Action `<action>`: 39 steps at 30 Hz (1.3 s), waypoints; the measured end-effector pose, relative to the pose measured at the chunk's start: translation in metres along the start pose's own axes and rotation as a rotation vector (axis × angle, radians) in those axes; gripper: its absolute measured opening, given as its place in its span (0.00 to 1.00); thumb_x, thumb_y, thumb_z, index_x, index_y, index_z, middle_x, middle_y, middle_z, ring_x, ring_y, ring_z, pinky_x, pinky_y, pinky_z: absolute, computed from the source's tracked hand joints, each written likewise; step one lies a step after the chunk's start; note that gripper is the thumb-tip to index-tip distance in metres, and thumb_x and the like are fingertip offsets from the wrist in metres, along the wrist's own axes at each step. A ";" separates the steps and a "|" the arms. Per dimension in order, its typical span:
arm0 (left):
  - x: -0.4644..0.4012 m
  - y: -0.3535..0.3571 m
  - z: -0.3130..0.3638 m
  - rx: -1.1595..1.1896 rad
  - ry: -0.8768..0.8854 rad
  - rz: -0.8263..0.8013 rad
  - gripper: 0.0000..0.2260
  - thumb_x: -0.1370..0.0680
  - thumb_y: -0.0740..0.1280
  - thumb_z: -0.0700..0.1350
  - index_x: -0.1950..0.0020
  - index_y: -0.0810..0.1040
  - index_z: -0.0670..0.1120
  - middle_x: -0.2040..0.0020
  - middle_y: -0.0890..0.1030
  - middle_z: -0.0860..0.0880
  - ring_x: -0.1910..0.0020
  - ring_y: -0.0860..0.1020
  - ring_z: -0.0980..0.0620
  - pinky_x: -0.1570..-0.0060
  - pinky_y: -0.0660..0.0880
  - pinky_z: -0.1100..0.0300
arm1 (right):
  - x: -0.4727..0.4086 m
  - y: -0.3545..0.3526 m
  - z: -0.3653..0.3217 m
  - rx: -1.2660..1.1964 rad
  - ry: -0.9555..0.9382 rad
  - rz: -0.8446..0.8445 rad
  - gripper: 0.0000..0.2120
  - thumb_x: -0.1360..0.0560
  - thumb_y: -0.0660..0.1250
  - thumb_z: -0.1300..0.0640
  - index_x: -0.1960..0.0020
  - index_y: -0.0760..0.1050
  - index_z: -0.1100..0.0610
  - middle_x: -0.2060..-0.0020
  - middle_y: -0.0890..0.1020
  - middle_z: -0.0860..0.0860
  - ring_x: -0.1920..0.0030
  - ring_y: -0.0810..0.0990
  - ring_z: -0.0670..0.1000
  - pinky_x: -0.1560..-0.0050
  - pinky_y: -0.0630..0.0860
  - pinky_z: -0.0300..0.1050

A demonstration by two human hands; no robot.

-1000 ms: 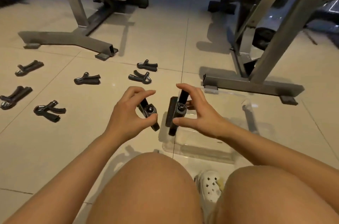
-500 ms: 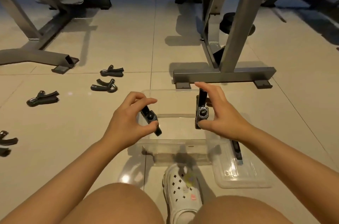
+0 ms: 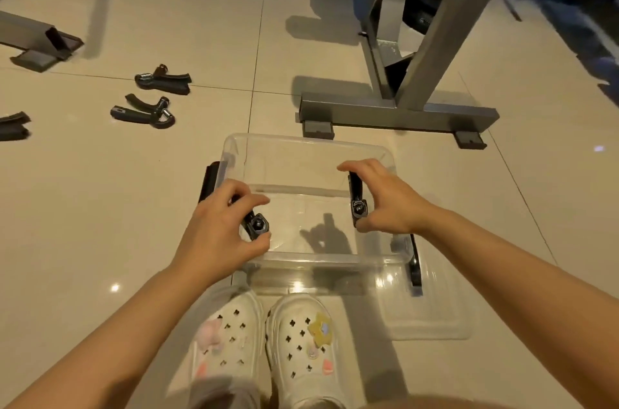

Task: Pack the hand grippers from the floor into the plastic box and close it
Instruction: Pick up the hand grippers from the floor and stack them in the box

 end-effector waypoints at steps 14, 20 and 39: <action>-0.001 0.050 -0.028 -0.074 -0.087 0.019 0.21 0.36 0.72 0.52 0.43 0.79 0.53 0.50 0.73 0.51 0.50 0.71 0.57 0.33 0.58 0.41 | -0.056 0.087 0.031 0.856 -0.422 -0.268 0.39 0.27 0.68 0.54 0.24 0.48 0.49 0.26 0.56 0.52 0.29 0.61 0.55 0.31 0.61 0.52; -0.001 0.049 -0.030 -0.121 -0.133 -0.012 0.21 0.35 0.70 0.54 0.43 0.78 0.55 0.49 0.72 0.51 0.51 0.75 0.53 0.31 0.51 0.36 | -0.045 0.127 0.043 0.951 -0.500 -0.507 0.38 0.24 0.63 0.60 0.24 0.44 0.47 0.27 0.60 0.47 0.29 0.62 0.52 0.36 0.63 0.47; 0.003 0.051 -0.028 -0.085 -0.154 -0.052 0.20 0.36 0.71 0.54 0.45 0.80 0.54 0.51 0.73 0.52 0.57 0.77 0.53 0.31 0.55 0.37 | -0.083 0.159 0.080 0.498 0.153 -0.539 0.42 0.30 0.67 0.36 0.25 0.48 0.43 0.27 0.54 0.56 0.29 0.60 0.63 0.33 0.62 0.60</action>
Point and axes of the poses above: each hand's wrist, its own x-axis away from the middle knuckle, its own y-axis out of the palm, z = x × y, the point moved 7 cm from there along -x, towards the middle knuckle
